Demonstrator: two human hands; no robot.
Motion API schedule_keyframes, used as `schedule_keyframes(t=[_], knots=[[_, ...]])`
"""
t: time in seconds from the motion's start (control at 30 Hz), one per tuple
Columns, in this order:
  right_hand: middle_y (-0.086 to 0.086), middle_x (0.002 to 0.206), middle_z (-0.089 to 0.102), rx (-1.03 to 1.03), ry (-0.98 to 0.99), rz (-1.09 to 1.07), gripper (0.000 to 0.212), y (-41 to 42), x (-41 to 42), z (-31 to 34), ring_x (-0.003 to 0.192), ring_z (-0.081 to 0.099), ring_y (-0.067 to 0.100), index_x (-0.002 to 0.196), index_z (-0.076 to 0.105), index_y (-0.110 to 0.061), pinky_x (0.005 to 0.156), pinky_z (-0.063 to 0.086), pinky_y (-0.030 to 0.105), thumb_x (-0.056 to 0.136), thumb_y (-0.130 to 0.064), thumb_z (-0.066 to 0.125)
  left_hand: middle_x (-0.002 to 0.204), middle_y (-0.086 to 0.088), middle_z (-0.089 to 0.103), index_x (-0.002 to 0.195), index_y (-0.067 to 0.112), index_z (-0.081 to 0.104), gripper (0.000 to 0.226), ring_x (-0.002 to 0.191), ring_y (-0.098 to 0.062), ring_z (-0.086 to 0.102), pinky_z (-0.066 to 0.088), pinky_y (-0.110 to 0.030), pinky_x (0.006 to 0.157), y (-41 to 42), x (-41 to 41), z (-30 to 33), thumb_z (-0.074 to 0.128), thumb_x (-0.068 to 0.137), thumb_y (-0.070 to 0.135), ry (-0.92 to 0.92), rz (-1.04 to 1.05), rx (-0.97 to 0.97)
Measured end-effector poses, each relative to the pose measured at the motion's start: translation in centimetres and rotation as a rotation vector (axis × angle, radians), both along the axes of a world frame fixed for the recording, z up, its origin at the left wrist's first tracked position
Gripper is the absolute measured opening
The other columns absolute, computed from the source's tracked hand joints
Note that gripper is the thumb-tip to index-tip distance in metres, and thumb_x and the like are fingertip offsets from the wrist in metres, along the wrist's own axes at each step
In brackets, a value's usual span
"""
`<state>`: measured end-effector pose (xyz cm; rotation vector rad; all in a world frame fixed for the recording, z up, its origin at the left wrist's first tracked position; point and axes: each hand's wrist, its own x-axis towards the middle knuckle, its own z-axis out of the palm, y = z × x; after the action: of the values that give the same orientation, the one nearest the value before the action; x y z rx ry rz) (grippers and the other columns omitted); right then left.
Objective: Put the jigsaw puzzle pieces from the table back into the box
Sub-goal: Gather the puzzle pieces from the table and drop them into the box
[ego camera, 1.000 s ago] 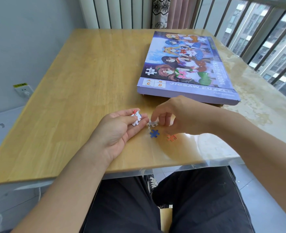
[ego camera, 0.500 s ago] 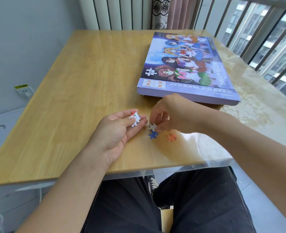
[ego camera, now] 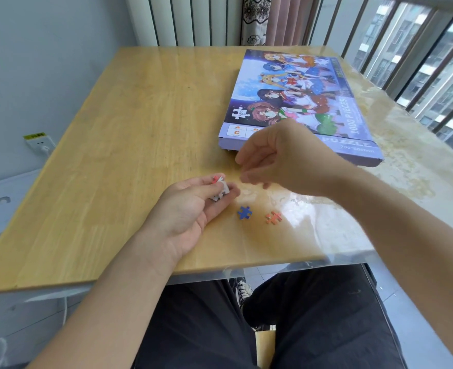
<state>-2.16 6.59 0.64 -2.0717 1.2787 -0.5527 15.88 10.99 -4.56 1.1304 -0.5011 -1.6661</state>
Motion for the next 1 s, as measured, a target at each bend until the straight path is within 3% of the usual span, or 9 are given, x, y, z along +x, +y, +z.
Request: schedule_keyframes(t=[0.07, 0.13, 0.3, 0.53, 0.77, 1.0], knots=[[-0.011, 0.08, 0.073, 0.046, 0.327, 0.121, 0.027, 0.5, -1.4, 0.9, 0.07, 0.069, 0.006, 0.087, 0.073, -0.026, 0.069, 0.057, 0.024, 0.069, -0.022, 0.092, 0.106, -0.027, 0.071, 0.116, -0.01, 0.06, 0.023, 0.097, -0.03, 0.074, 0.061, -0.027, 0.079, 0.0, 0.3, -0.2, 0.053, 0.094, -0.012, -0.014, -0.014, 0.006], [-0.016, 0.079, 0.071, 0.132, 0.481, 0.186, 0.031, 1.2, -2.0, 0.6, 0.075, 0.069, 0.003, 0.081, 0.069, -0.036, 0.074, 0.057, 0.027, 0.065, -0.027, 0.094, 0.107, -0.027, 0.071, 0.116, -0.009, 0.06, 0.022, 0.096, -0.029, 0.074, 0.061, -0.026, 0.079, 0.0, 0.4, -0.2, 0.052, 0.095, -0.013, -0.013, -0.012, 0.005], [-0.004, 0.087, 0.072, 0.093, 0.469, 0.196, 0.018, 1.4, -2.6, -0.8, 0.081, 0.068, 0.011, 0.078, 0.075, -0.028, 0.075, 0.056, 0.035, 0.07, -0.024, 0.091, 0.102, -0.027, 0.072, 0.113, -0.007, 0.06, 0.019, 0.092, -0.029, 0.075, 0.061, -0.026, 0.072, 0.0, -0.3, -0.2, 0.05, 0.097, -0.011, -0.001, -0.014, -0.005], [-0.012, 0.078, 0.07, 0.108, 0.428, 0.259, 0.021, 1.3, -2.6, -1.0, 0.076, 0.066, 0.006, 0.086, 0.073, -0.025, 0.07, 0.054, 0.024, 0.074, -0.016, 0.088, 0.101, -0.026, 0.073, 0.116, -0.008, 0.06, 0.021, 0.094, -0.03, 0.075, 0.062, -0.027, 0.075, 0.2, -0.1, 0.0, 0.049, 0.098, -0.01, -0.04, -0.022, -0.011], [-0.009, 0.085, 0.069, 0.093, 0.439, 0.308, 0.013, 1.5, -2.9, -1.3, 0.079, 0.065, 0.008, 0.088, 0.073, -0.025, 0.073, 0.054, 0.03, 0.08, -0.019, 0.082, 0.101, -0.025, 0.073, 0.117, -0.007, 0.06, 0.022, 0.094, -0.03, 0.075, 0.061, -0.026, 0.074, 0.7, -0.3, 0.0, 0.047, 0.099, -0.009, -0.059, -0.045, -0.013], [-0.013, 0.079, 0.065, 0.052, 0.429, 0.331, 0.02, 1.9, -3.4, -1.5, 0.078, 0.064, 0.007, 0.079, 0.064, -0.029, 0.067, 0.052, 0.023, 0.079, -0.018, 0.081, 0.1, -0.029, 0.072, 0.115, -0.01, 0.06, 0.022, 0.093, -0.034, 0.075, 0.062, -0.029, 0.072, 0.8, -0.6, 0.4, 0.046, 0.101, -0.003, -0.046, -0.027, 0.001]])
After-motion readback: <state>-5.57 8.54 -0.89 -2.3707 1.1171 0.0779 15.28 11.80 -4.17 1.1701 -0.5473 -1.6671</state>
